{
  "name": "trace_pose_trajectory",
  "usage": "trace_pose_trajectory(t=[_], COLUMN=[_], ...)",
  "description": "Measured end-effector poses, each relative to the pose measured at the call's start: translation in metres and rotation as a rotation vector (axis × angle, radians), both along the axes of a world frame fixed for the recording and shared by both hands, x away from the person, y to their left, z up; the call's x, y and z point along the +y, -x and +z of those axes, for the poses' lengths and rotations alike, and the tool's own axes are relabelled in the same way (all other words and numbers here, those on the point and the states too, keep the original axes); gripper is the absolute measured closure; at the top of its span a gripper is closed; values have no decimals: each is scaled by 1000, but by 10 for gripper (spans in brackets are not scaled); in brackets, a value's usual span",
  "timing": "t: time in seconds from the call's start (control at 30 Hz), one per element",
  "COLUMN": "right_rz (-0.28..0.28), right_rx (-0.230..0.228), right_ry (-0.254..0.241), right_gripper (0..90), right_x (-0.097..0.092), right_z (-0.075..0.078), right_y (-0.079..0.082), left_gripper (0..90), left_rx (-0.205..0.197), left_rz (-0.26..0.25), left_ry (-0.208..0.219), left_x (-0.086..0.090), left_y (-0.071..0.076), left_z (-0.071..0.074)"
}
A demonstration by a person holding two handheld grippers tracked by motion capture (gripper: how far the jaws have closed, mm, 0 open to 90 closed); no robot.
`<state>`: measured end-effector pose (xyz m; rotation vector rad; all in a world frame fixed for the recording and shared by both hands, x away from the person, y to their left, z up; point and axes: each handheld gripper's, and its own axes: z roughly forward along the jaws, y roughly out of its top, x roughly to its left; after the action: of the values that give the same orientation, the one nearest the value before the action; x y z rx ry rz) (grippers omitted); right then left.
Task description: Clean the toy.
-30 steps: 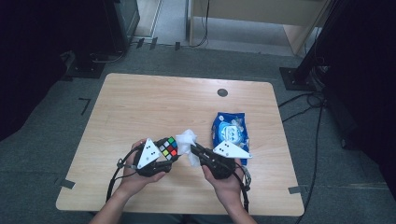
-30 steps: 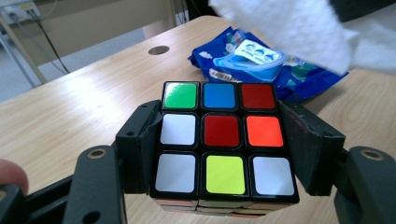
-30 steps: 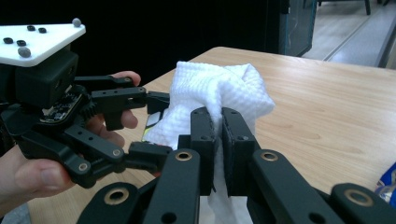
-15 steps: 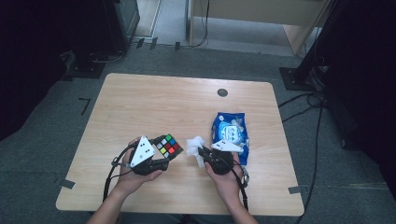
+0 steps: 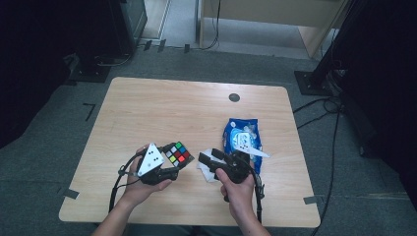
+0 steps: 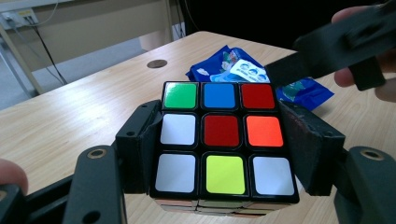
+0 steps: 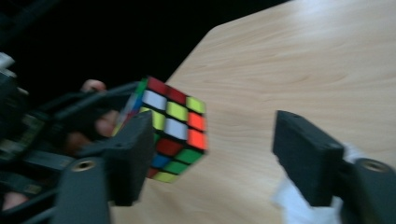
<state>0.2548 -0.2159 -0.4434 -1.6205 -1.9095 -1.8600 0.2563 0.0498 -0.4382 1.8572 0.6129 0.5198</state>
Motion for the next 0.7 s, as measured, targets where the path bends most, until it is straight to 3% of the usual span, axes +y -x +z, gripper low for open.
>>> trace_pose_trajectory(t=[0.1,0.23,0.4,0.6,0.7], right_rz=[29,32,46,94,106], right_rx=[76,170,253,312,316], right_ry=[-101,-181,-264,-314,-314], right_gripper=[165,147,137,147,269], right_x=[4,8,10,16,17], right_z=[0,-7,-17,-26,-27], right_y=[0,-3,-8,-12,-12], left_gripper=[348,348,348,348,348], left_rx=[-2,-7,-10,-26,-26], left_rz=[-6,-16,-33,-59,-69], left_ry=[-2,-5,-11,-25,-19], left_x=[-2,-6,-11,-22,-23], left_y=[1,3,6,12,14], left_z=[0,0,-2,-2,-2])
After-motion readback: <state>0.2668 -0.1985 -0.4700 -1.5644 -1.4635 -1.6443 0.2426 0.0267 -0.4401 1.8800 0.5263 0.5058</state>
